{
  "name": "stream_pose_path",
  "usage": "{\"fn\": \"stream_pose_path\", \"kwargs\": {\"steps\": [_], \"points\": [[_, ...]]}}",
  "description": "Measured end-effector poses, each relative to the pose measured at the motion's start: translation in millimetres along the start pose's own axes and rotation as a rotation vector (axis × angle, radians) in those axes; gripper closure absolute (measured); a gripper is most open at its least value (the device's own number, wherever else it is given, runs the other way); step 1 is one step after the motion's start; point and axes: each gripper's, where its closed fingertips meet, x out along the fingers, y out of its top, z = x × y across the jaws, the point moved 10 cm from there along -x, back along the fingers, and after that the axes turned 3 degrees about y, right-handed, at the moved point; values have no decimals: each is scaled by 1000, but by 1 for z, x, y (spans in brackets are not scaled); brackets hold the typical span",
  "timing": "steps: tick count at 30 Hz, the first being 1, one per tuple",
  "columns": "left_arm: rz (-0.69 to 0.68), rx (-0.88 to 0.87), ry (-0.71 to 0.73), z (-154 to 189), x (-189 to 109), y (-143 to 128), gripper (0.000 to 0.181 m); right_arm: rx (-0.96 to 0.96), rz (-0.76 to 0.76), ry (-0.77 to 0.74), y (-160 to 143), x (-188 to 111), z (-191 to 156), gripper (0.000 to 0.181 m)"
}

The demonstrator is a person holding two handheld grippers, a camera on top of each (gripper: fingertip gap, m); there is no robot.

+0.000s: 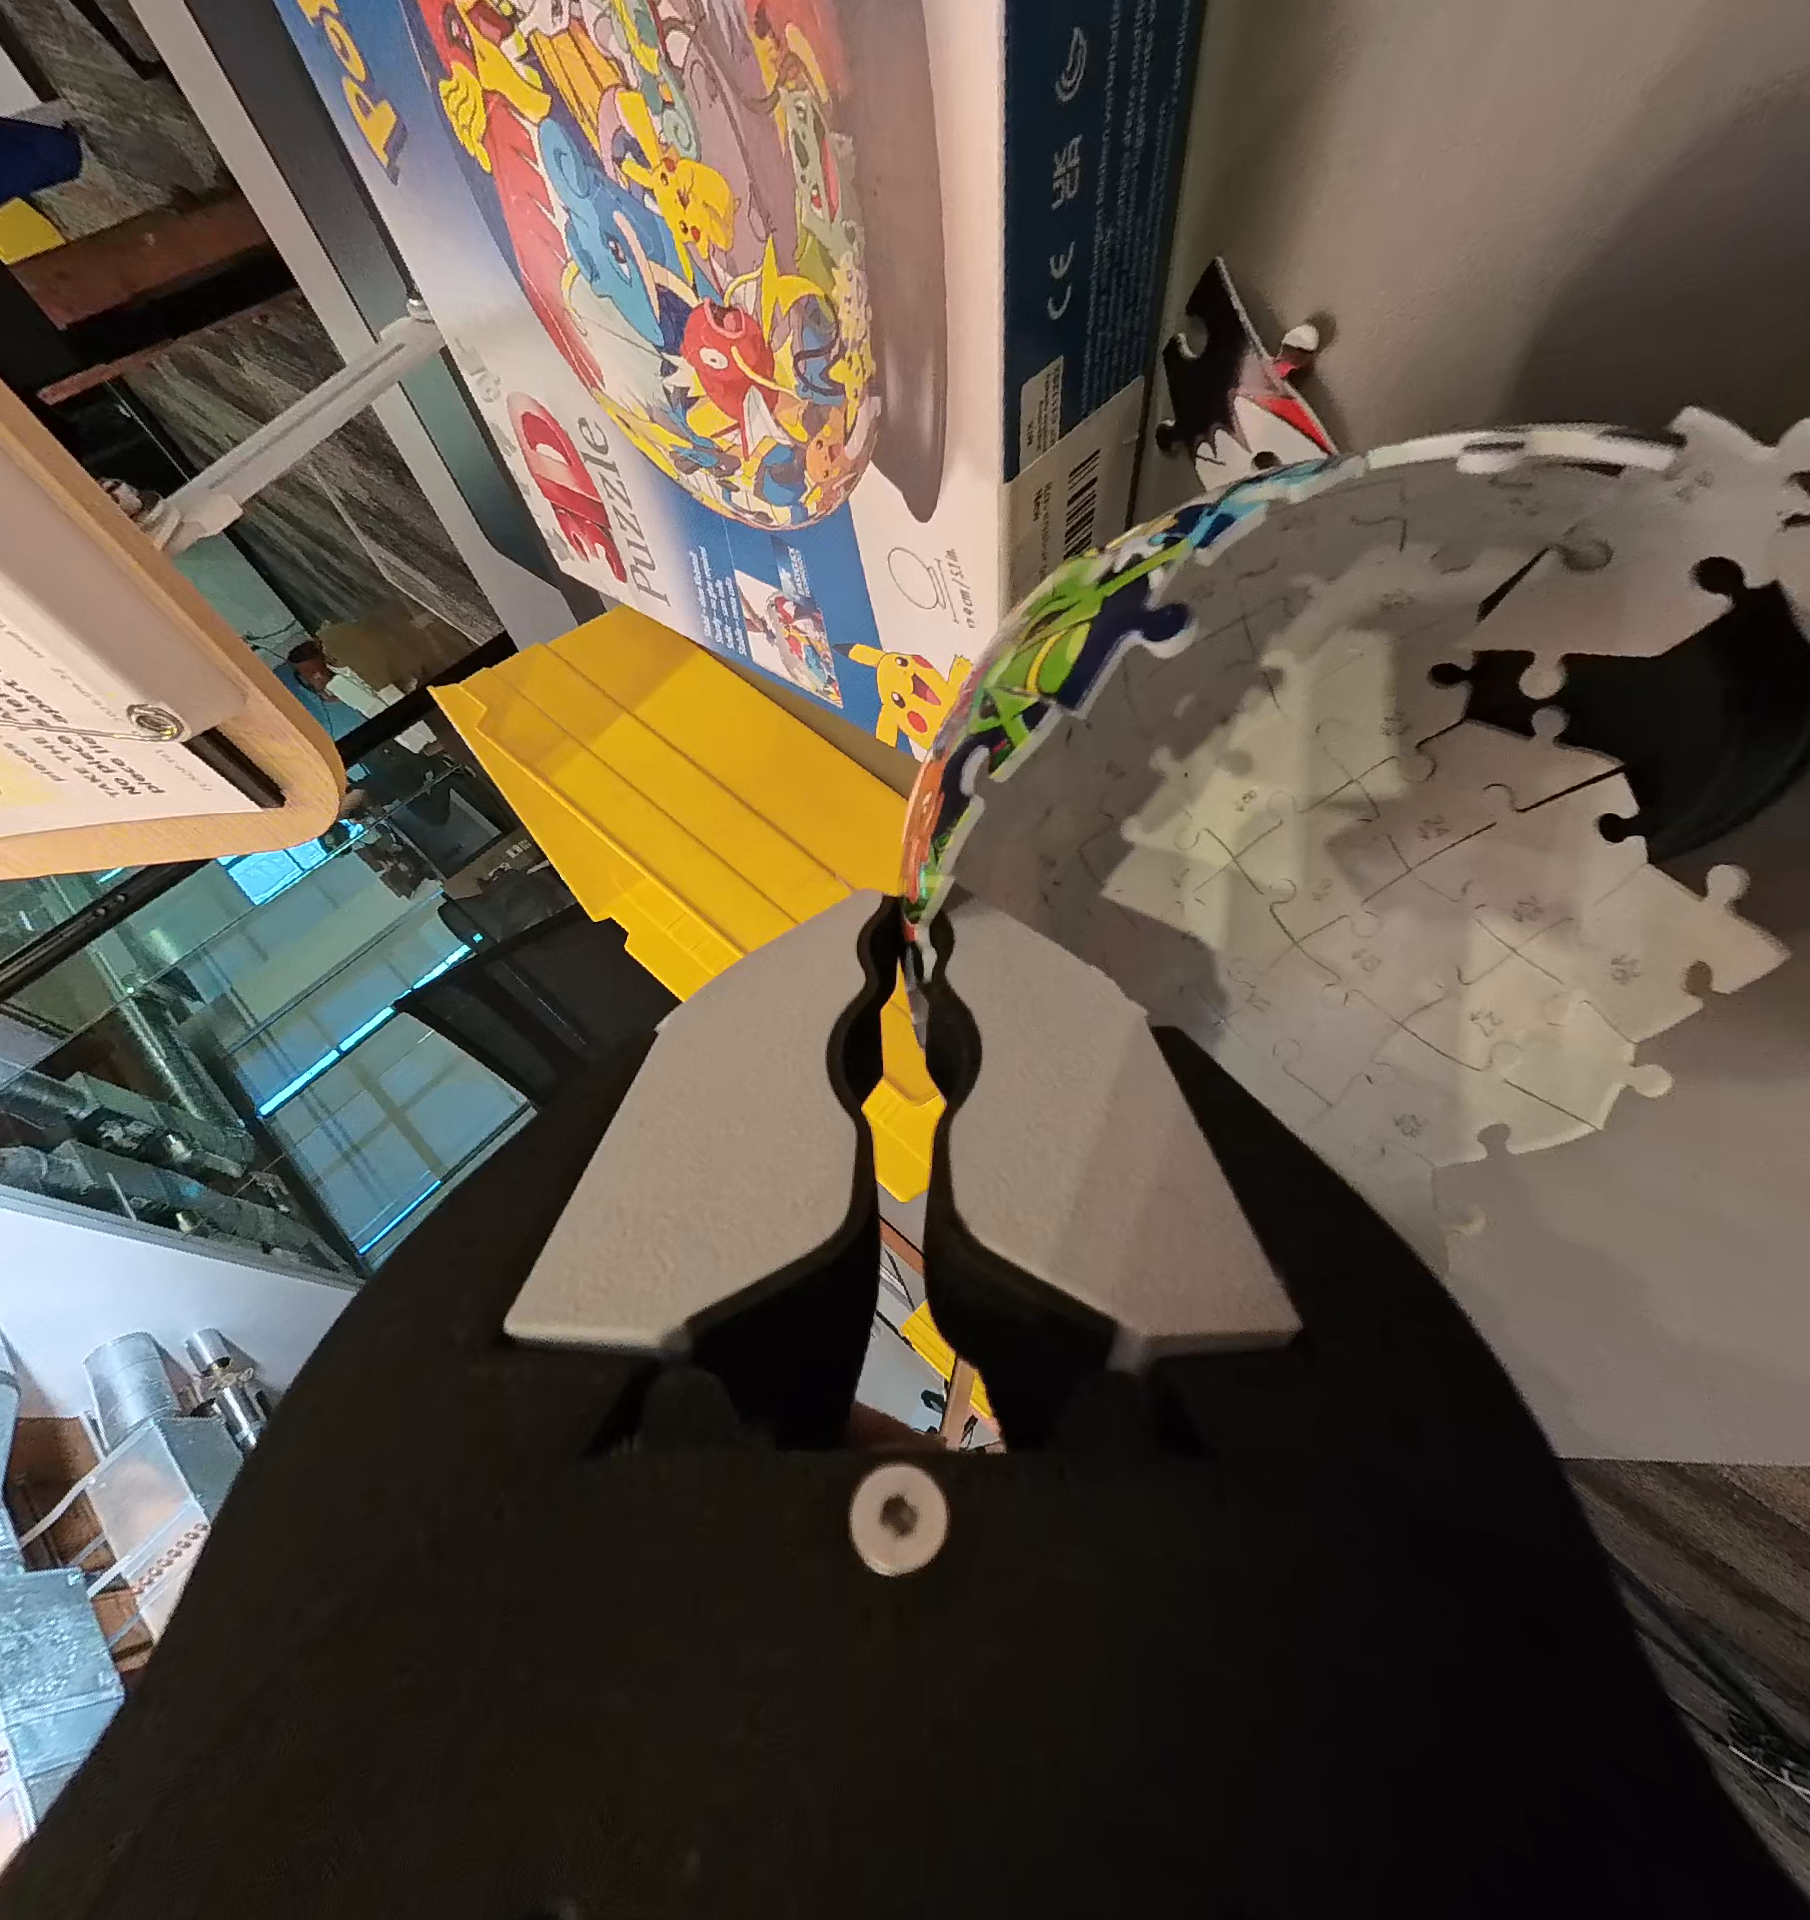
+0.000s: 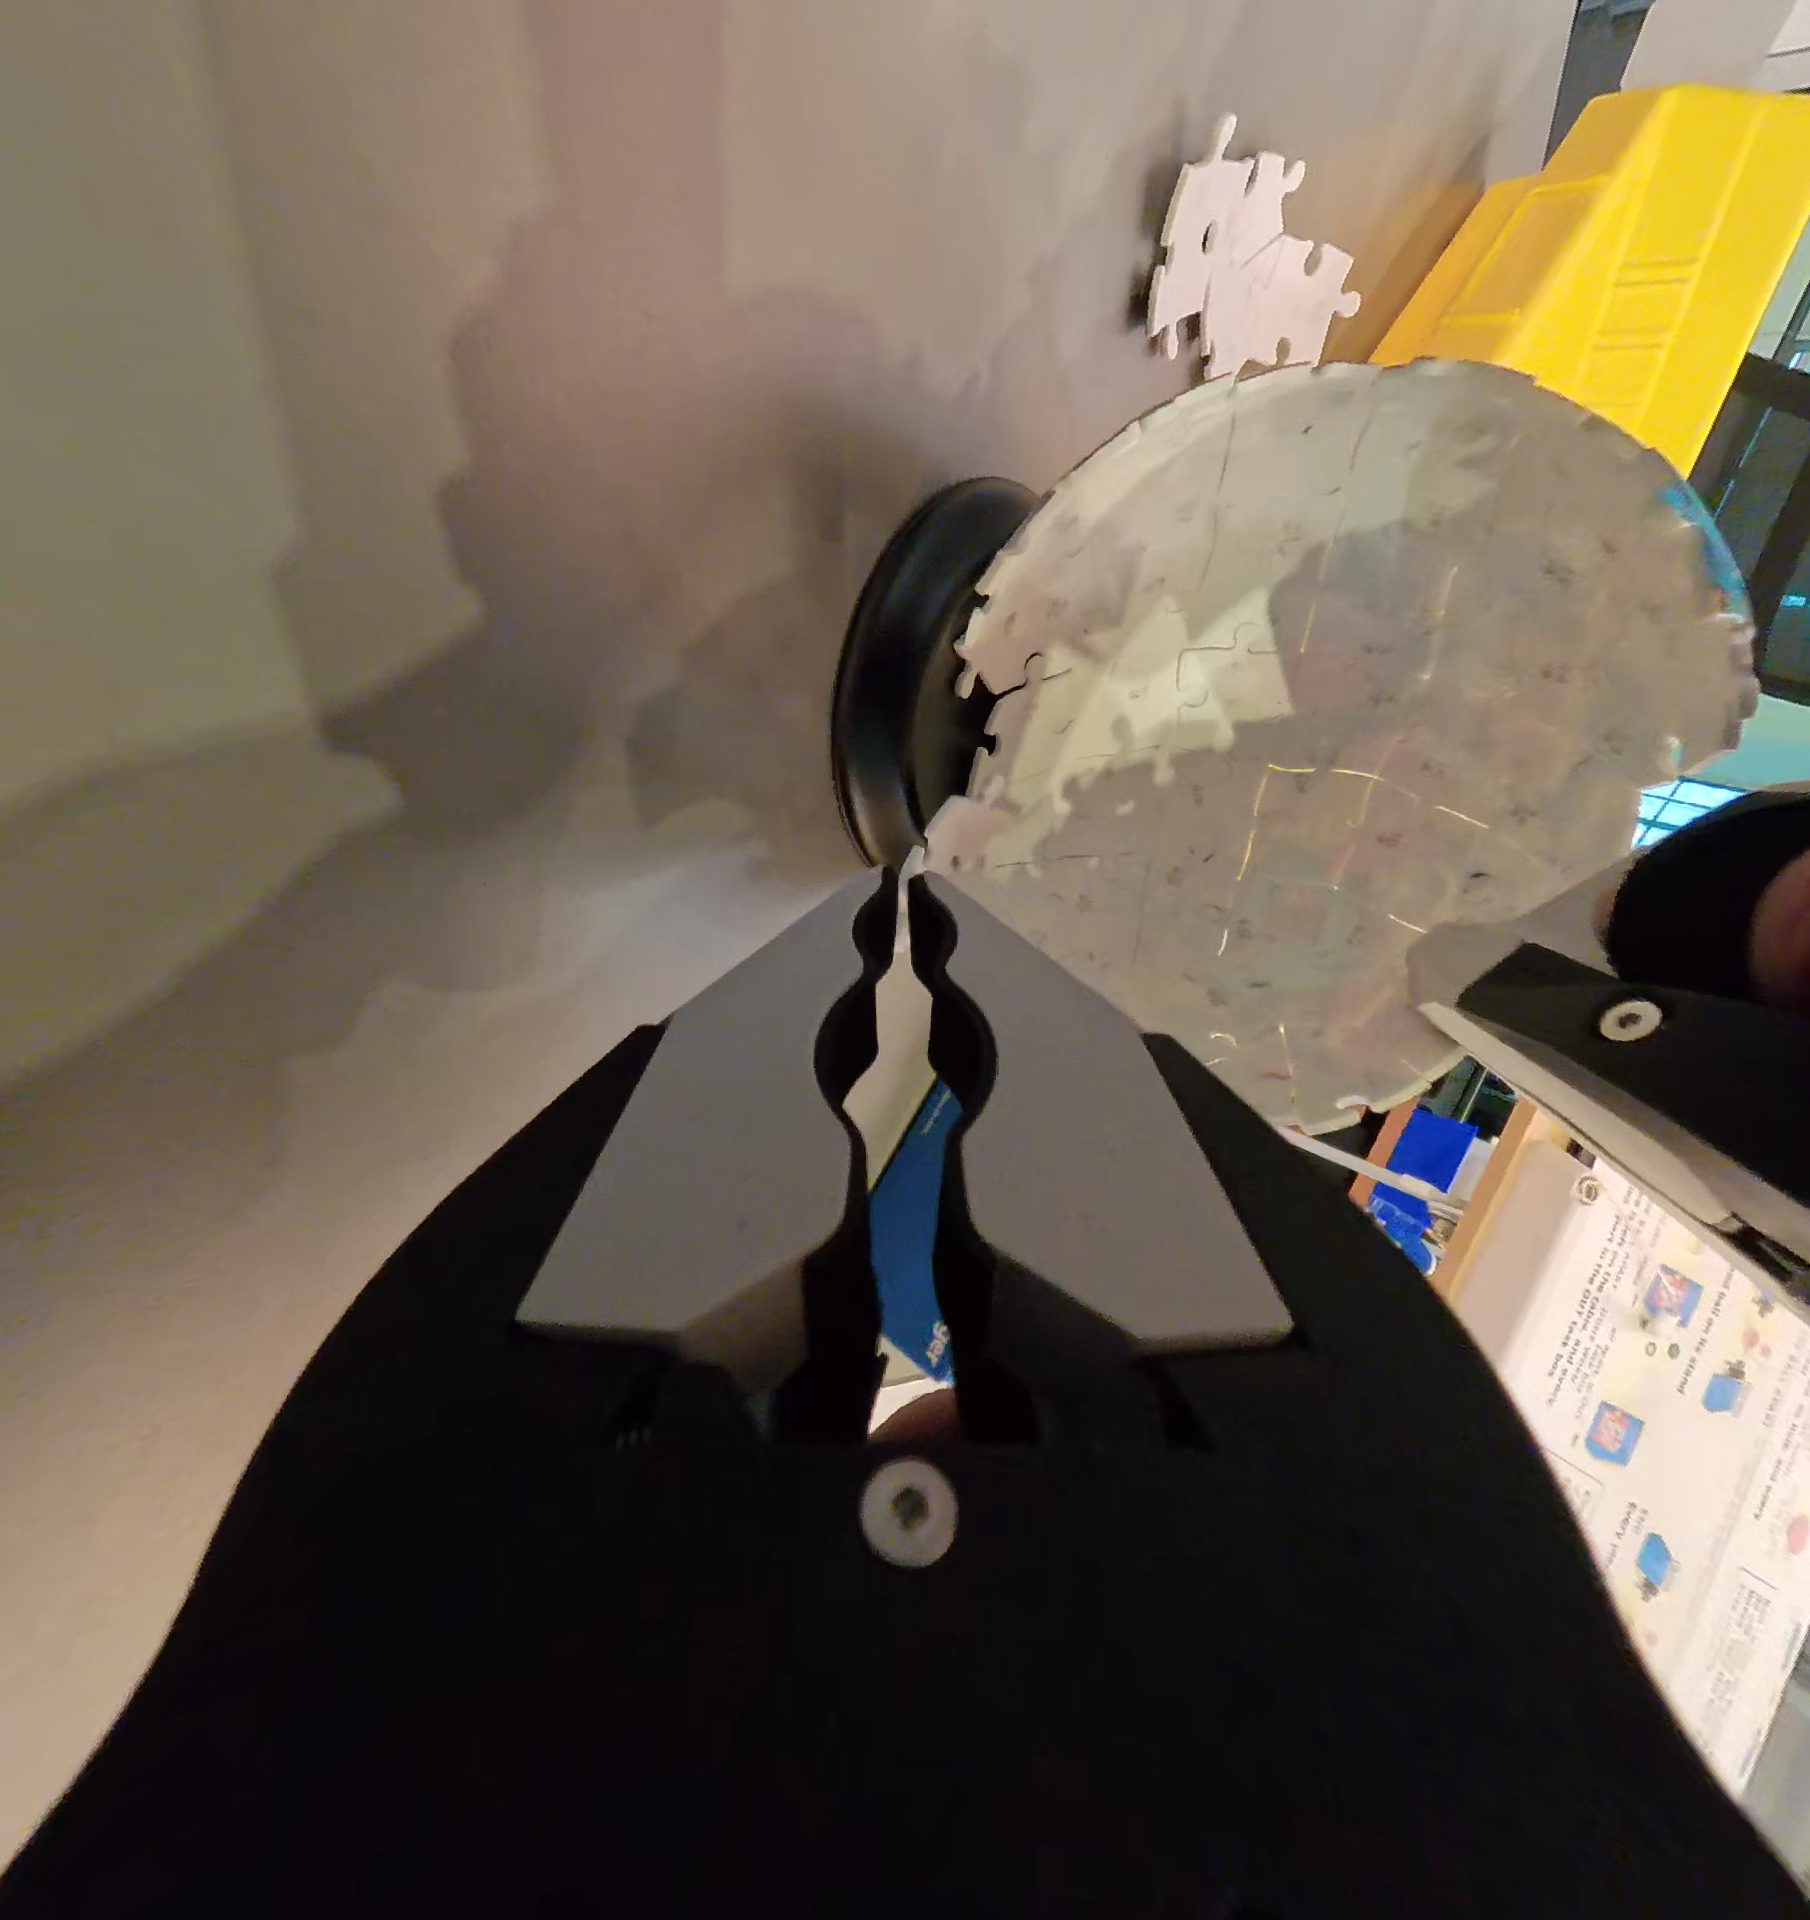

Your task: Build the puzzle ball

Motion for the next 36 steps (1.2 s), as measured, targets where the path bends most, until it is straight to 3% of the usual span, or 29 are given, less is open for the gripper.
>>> {"fn": "stream_pose_path", "kwargs": {"steps": [1, 14, 20, 26, 33, 36], "points": [[1, 0, 0, 0, 0, 0, 179, 1, 1, 1, 0, 1, 0, 181], [4, 1, 2, 1, -1, 1, 179, 107, 19, -40, -1, 3, 0, 174], [4, 1, 3, 1, -1, 0, 179, 182, 51, -57, 4, -3, -2, 164], [4, 1, 5, 1, -1, 0, 179, 407, 124, 32, 11, 3, -5, 143], [8, -2, 5, 1, -1, 0, 179, 619, 220, 90, -2, -11, -17, 151], [10, -8, 3, 1, -1, 0, 179, 727, 293, 43, -11, -24, -16, 156]]}}
